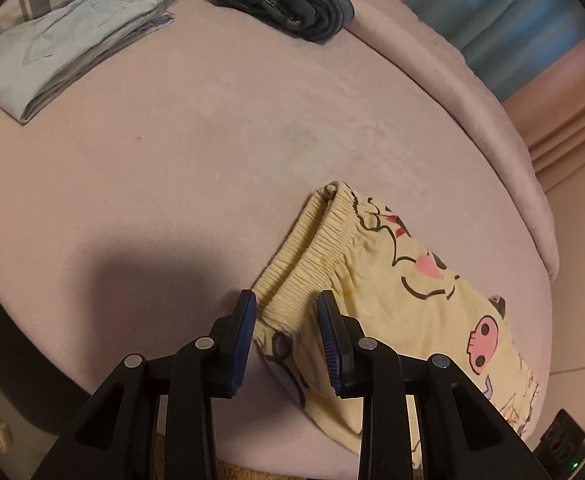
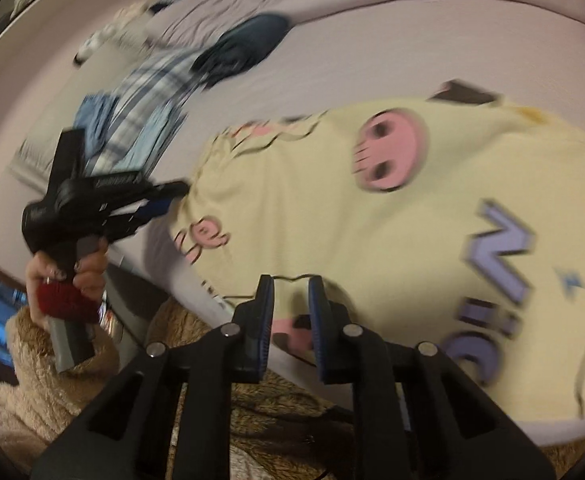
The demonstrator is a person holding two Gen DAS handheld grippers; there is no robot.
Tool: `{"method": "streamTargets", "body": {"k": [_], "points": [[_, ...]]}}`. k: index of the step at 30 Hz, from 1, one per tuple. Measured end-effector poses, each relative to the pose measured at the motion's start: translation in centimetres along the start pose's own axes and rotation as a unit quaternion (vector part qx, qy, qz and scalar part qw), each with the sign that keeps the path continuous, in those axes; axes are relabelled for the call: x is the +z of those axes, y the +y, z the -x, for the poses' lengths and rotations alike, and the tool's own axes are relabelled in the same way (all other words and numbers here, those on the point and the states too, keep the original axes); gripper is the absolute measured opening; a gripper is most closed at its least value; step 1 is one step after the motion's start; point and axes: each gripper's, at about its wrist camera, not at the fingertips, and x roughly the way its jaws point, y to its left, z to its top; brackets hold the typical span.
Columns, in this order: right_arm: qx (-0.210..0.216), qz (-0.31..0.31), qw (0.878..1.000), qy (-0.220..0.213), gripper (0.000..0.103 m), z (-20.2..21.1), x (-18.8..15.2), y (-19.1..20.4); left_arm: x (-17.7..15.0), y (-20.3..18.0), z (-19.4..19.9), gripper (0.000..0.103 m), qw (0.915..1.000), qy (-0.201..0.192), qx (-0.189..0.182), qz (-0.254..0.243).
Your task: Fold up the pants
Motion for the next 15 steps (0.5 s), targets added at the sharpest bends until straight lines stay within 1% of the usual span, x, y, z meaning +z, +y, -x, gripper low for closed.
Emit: {"method": "streamTargets", "body": {"k": [3,4,5,7,11,13,15], "points": [[0.002,0.011,0.999,0.033,0.017,-2.2,-0.4,0.8,-0.2,0.4,0.1,0.029,0.9999,-0.007,-0.011,0.007],[0.005,0.013,0.999,0.037,0.017,-2.4,-0.5,0.9,-0.3,0.6,0.2,0.025,0.9997,-0.011,-0.016,0.012],[0.009,0.013,0.999,0.039,0.017,-2.7,-0.7,1.1,-0.3,0.7,0.1,0.023,0.9996,-0.015,-0.019,0.012],[0.011,0.016,0.999,0.039,0.018,-2.8,-1.0,1.4,-0.6,0.5,0.1,0.021,0.9997,-0.024,-0.002,0.000],[0.024,0.006,0.999,0.043,0.018,-3.0,-1.3,1.5,-1.6,-0.6,0.6,0.021,0.9958,-0.045,0.057,-0.055],[0.025,0.008,0.999,0.043,0.018,-2.9,-1.5,1.5,-1.9,-0.6,0.6,0.022,0.9947,-0.046,0.068,-0.061],[0.030,0.001,0.998,0.049,0.018,-2.5,-1.2,1.2,-1.9,-0.2,0.4,0.022,0.9952,-0.045,0.066,-0.056]]}}
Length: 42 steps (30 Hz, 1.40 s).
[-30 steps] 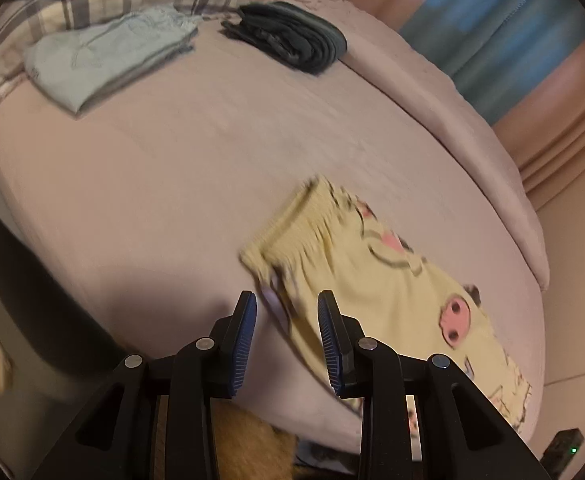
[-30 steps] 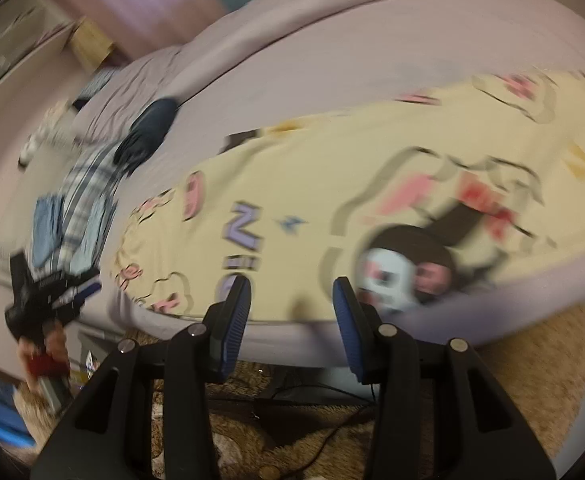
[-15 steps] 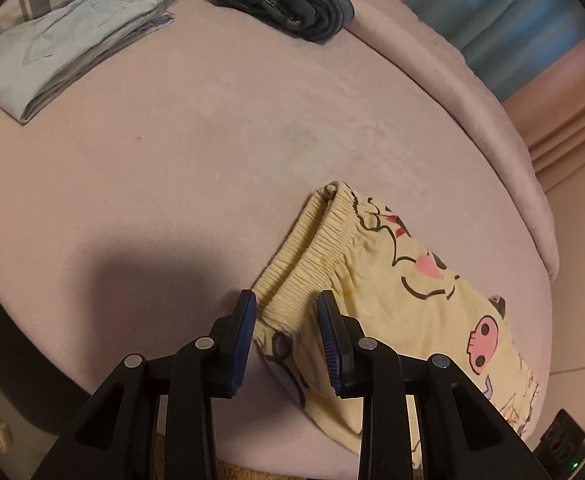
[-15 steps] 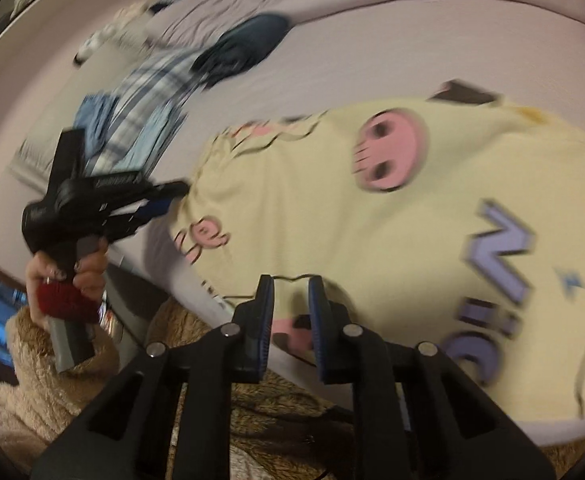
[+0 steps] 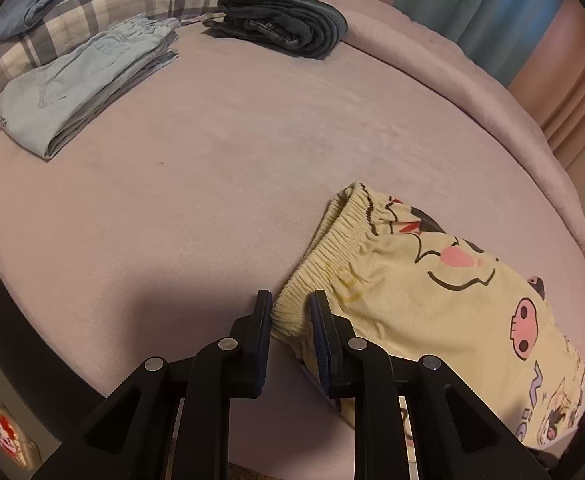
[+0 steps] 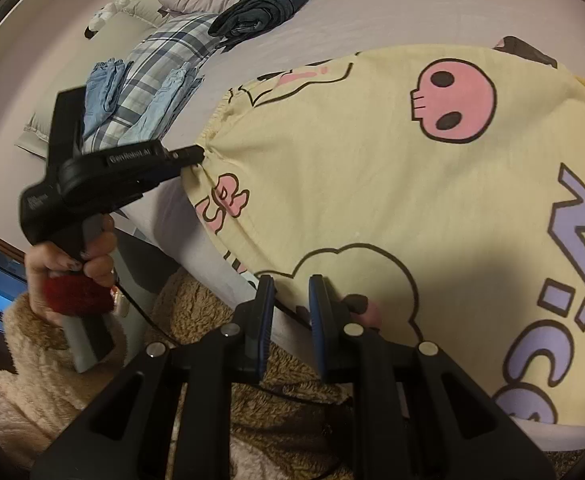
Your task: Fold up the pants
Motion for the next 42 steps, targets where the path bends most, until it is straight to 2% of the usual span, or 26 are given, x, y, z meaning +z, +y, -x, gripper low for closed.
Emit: {"method": "streamTargets", "body": {"k": [3,5,6,7,8,10,12,14,16,21,26,29,33,37,41,42], "points": [[0.012,-0.021,1.000,-0.004,0.021,2.6,1.4,-1.7,0.2,0.1,0.3,0.022,0.9999,0.007,-0.009,0.007],[0.000,-0.022,1.000,-0.016,0.030,4.8,3.2,-3.1,0.6,0.1,1.2,0.022,0.9996,0.013,-0.019,0.019],[-0.011,-0.023,0.999,-0.021,0.042,5.9,4.0,-4.0,0.7,0.0,1.9,0.022,0.9995,0.008,-0.025,0.021],[-0.029,-0.029,0.999,-0.030,0.048,7.3,5.4,-5.1,1.0,-0.2,2.4,0.022,0.9994,-0.003,-0.028,0.020],[-0.041,-0.036,0.998,-0.038,0.048,8.5,6.7,-6.1,1.3,-0.7,3.6,0.022,0.9992,-0.021,-0.030,0.016],[-0.050,-0.046,0.997,-0.043,0.049,10.1,9.2,-8.0,1.8,-1.8,4.9,0.022,0.9987,-0.038,-0.035,0.007],[-0.064,-0.059,0.996,-0.036,0.049,10.7,12.1,-9.9,2.0,-3.3,5.3,0.022,0.9980,-0.032,-0.055,-0.003],[-0.071,-0.055,0.996,-0.024,0.049,10.3,13.9,-10.7,2.2,-5.3,5.1,0.022,0.9949,-0.021,-0.096,-0.024],[-0.063,-0.055,0.996,0.000,0.048,9.2,15.3,-11.3,1.9,-6.9,4.5,0.022,0.9920,-0.016,-0.121,-0.032],[-0.048,-0.057,0.995,0.071,0.048,5.6,17.2,-12.8,-0.4,-12.3,0.2,0.022,0.9895,0.034,-0.101,-0.098],[-0.045,-0.045,0.993,0.103,0.048,3.7,17.8,-13.3,-1.6,-13.4,-2.4,0.022,0.9871,0.074,-0.101,-0.099],[-0.037,-0.034,0.990,0.129,0.043,2.9,17.2,-13.1,-2.0,-13.3,-2.5,0.022,0.9876,0.076,-0.099,-0.095],[-0.047,-0.005,0.989,0.137,0.035,2.8,16.4,-12.4,-1.7,-13.0,-2.7,0.022,0.9883,0.078,-0.099,-0.086],[-0.048,-0.006,0.988,0.145,0.031,2.8,16.3,-12.7,-1.9,-13.0,-2.6,0.022,0.9888,0.078,-0.096,-0.084],[-0.050,-0.032,0.986,0.159,0.029,1.6,16.3,-13.6,-1.9,-13.2,-2.7,0.022,0.9893,0.078,-0.089,-0.085],[-0.054,-0.037,0.985,0.159,0.021,1.3,16.3,-13.7,-1.9,-13.2,-2.7,0.022,0.9894,0.077,-0.089,-0.086]]}}
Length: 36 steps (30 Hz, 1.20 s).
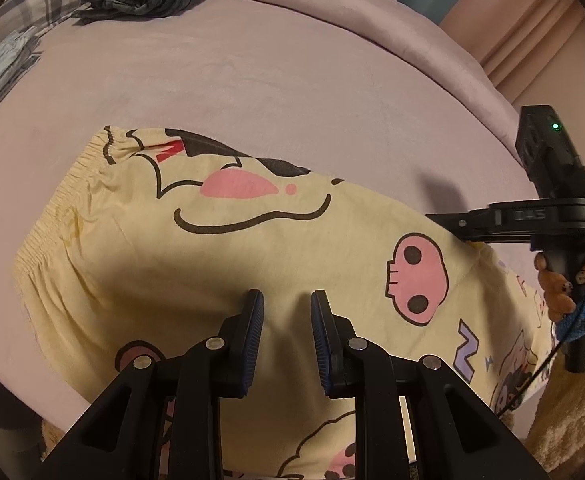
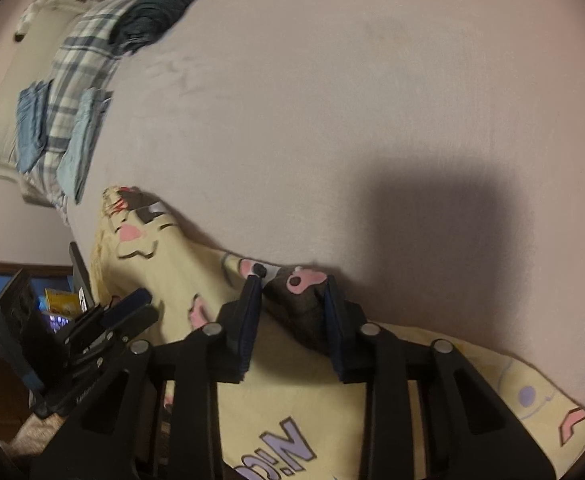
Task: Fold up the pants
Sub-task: 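Release the folded pants and open both grippers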
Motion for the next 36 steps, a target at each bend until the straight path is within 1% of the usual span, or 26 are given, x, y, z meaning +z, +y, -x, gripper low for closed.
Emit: {"method": "streamTargets", "body": {"k": [1,2,6,10,14,18,22,23,24,27,28,29,30,31,34,36], "points": [[-0.011,-0.001,1.000,-0.006,0.012,-0.1,0.0,0.0,0.0,0.0,0.0,0.022,1.0000,-0.001,0.001,-0.002],[-0.017,0.003,1.000,-0.019,0.012,0.0,-0.1,0.1,-0.1,-0.1,0.0,0.022,1.0000,0.000,0.002,-0.004],[-0.007,-0.005,0.998,-0.070,0.010,1.2,-0.3,-0.1,-0.1,-0.4,-0.5,0.022,0.9999,0.001,0.008,-0.013],[0.002,-0.027,0.995,-0.094,0.009,1.9,0.3,-0.8,-0.4,-0.8,-0.6,0.022,0.9997,-0.005,0.013,-0.019],[0.014,-0.043,0.994,-0.102,0.009,1.5,1.2,-1.2,-0.7,-0.5,-0.9,0.022,0.9997,-0.009,0.006,-0.022],[0.016,-0.045,0.995,-0.087,0.009,0.4,2.1,-1.7,-0.9,0.1,-0.8,0.022,0.9997,-0.007,-0.004,-0.024],[0.045,-0.048,0.996,-0.066,0.009,0.0,3.2,-2.9,-0.8,0.6,-0.6,0.022,0.9997,-0.005,-0.014,-0.019],[0.049,-0.050,0.995,-0.067,0.009,0.1,3.2,-3.2,-0.7,0.7,-0.6,0.022,0.9997,-0.004,-0.015,-0.017],[0.047,-0.048,0.995,-0.071,0.009,0.3,3.2,-3.3,-0.7,0.8,-0.6,0.022,0.9997,-0.004,-0.015,-0.017],[0.014,-0.036,0.995,-0.096,0.009,1.3,3.1,-3.3,-0.7,1.0,-0.6,0.022,0.9997,-0.003,-0.013,-0.020],[-0.013,-0.032,0.993,-0.109,0.010,1.7,2.9,-3.3,-0.7,0.9,-0.5,0.022,0.9997,-0.002,-0.012,-0.021],[-0.053,-0.023,0.991,-0.121,0.010,2.4,2.8,-3.1,-0.7,0.8,-0.4,0.022,0.9997,-0.001,-0.009,-0.022],[-0.072,-0.019,0.989,-0.129,0.011,3.0,2.7,-3.0,-0.6,0.8,-0.4,0.022,0.9998,0.000,-0.007,-0.021],[-0.072,-0.017,0.988,-0.138,0.011,3.7,2.4,-2.8,-0.6,0.7,-0.2,0.022,0.9998,0.002,-0.006,-0.020],[-0.041,0.009,0.985,-0.166,0.013,6.0,0.8,-1.1,-0.2,0.5,0.3,0.022,0.9998,-0.006,-0.010,-0.016],[-0.021,0.022,0.986,-0.166,0.013,6.3,-0.5,0.0,-0.2,0.6,0.1,0.022,0.9998,-0.008,-0.003,-0.015]]}}
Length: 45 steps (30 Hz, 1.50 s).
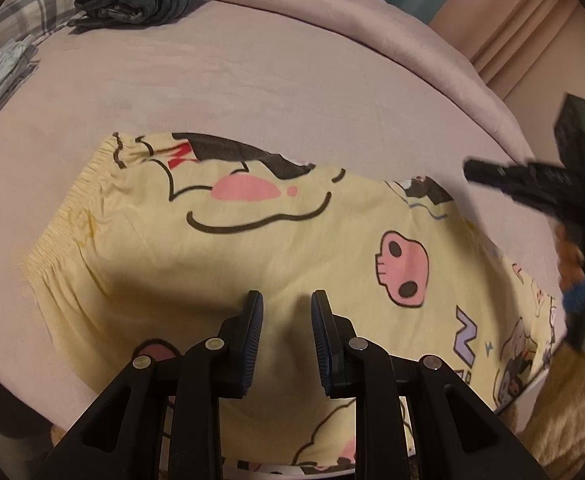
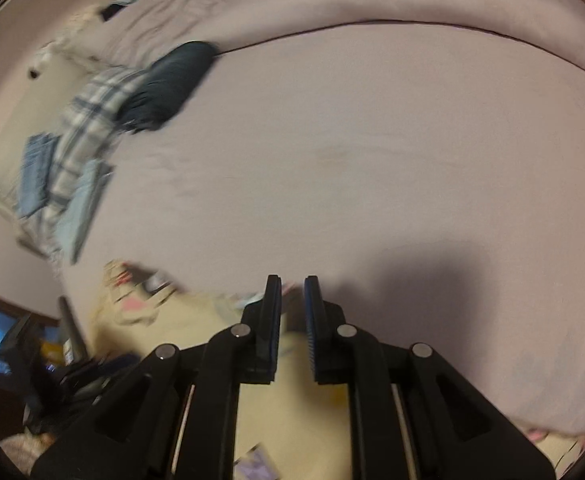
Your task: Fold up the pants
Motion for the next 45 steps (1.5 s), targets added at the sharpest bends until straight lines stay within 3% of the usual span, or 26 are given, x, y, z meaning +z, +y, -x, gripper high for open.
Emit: {"method": "streamTargets", "body": {"k": [4,6,8,10,13,15,17,18,19,21,22,25,27,30,32,35,37,41,45], "points": [[0.000,0.016,0.999,0.035,0.013,-1.2,-2.8,1.4,-0.3,0.8,-0.7,0.022,0.9999,0.005,0.003,0.009],[-0.027,0.022,0.998,0.047,0.012,-2.4,-3.8,0.9,-0.5,0.9,-0.6,0.022,1.0000,0.003,0.000,0.009],[-0.052,0.001,0.997,0.052,0.005,-3.4,-4.3,-0.8,-0.7,1.2,-0.4,0.022,0.9999,0.004,0.000,0.010],[-0.046,-0.017,0.998,0.037,0.000,-3.2,-4.3,-2.4,-1.1,1.5,0.0,0.022,0.9999,0.003,0.000,0.011],[-0.084,-0.023,0.996,0.015,0.000,-2.1,-4.0,-3.6,-1.2,1.8,0.1,0.022,0.9999,0.002,-0.002,0.015],[-0.067,-0.046,0.997,0.018,0.000,-1.7,-3.9,-4.6,-1.4,2.1,0.3,0.022,0.9998,0.003,-0.005,0.020],[-0.106,-0.041,0.994,0.009,0.000,-1.0,-3.6,-4.5,-1.5,2.5,0.5,0.022,0.9997,0.005,-0.006,0.022],[-0.120,-0.036,0.992,0.004,0.009,-0.7,-3.5,-4.1,-1.6,2.7,0.6,0.022,0.9997,0.008,-0.007,0.024],[-0.127,-0.036,0.991,-0.006,0.010,-0.2,-3.2,-3.7,-1.5,2.8,0.7,0.022,0.9996,0.011,-0.006,0.025],[-0.095,-0.042,0.994,-0.015,0.010,0.5,-2.5,-2.9,-1.1,2.5,1.4,0.022,0.9996,0.018,0.001,0.021],[-0.065,-0.039,0.997,-0.014,0.011,0.5,-1.9,-1.9,-0.6,2.2,2.0,0.022,0.9999,0.008,0.002,0.014],[-0.029,-0.013,0.999,-0.003,0.021,-0.3,-1.0,1.3,1.4,1.5,3.6,0.022,0.9993,-0.037,0.005,-0.005],[0.004,0.003,1.000,0.012,0.023,-2.0,-0.3,3.9,2.8,1.3,3.2,0.022,0.9989,-0.046,0.004,-0.005],[0.036,0.003,0.999,0.033,0.022,-4.4,-0.4,5.8,4.2,1.8,1.4,0.022,0.9992,-0.035,0.017,0.001],[0.044,-0.008,0.998,0.049,0.022,-6.7,-0.4,6.2,4.0,2.8,-0.3,0.022,0.9986,-0.016,0.048,0.012],[0.019,-0.030,0.998,0.060,0.014,-8.3,-1.2,4.7,2.6,4.5,-1.2,0.022,0.9984,-0.014,0.054,0.012],[0.010,-0.033,0.998,0.048,0.002,-8.2,-0.9,4.4,1.8,4.7,-1.0,0.022,0.9974,-0.019,0.070,0.000],[-0.088,-0.018,0.996,0.015,0.000,-7.8,-0.1,3.5,0.7,4.9,-0.3,0.022,0.9962,-0.024,0.083,-0.005],[-0.058,-0.036,0.998,0.013,0.000,-7.5,-0.1,1.5,0.2,5.5,0.4,0.022,0.9972,-0.027,0.070,0.002]]}}
